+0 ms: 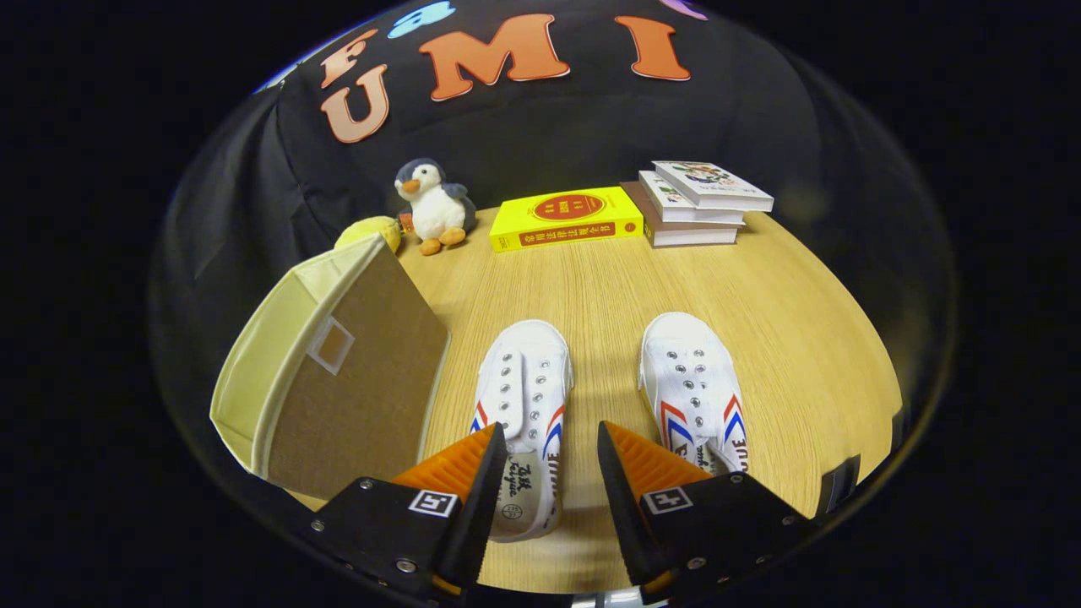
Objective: Open the storage box then place both shoes into the box .Put the left shoe in first, then the right shoe, with the right side of both shoes facing outward in a uniform manner.
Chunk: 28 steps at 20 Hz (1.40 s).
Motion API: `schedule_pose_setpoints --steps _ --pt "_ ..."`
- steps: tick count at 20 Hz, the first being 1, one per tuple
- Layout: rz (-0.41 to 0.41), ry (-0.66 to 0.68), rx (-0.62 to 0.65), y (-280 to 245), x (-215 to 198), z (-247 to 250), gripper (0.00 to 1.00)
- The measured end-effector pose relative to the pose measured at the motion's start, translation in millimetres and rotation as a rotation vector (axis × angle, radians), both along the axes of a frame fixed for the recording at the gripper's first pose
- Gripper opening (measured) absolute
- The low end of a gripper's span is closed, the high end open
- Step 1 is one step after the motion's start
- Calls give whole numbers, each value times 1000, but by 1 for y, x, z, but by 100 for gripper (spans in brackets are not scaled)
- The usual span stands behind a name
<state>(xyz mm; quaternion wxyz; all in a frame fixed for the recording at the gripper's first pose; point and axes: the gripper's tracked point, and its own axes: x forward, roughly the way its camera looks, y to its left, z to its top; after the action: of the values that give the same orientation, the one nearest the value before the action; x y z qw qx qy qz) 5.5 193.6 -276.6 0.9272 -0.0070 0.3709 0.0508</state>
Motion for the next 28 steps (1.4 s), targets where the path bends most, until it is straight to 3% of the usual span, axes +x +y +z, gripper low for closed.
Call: schedule_pose_setpoints --steps 3,9,16,20,21,24,28 --pt "16 30 -27 -2 7 -18 63" --pt "22 66 7 5 20 -41 48" --pt "22 70 59 12 21 -49 46" --pt "4 40 75 15 22 -43 17" --pt "-22 38 109 15 23 -42 5" --pt "-87 35 240 17 24 -30 0" --pt "-131 2 242 8 22 -4 0"
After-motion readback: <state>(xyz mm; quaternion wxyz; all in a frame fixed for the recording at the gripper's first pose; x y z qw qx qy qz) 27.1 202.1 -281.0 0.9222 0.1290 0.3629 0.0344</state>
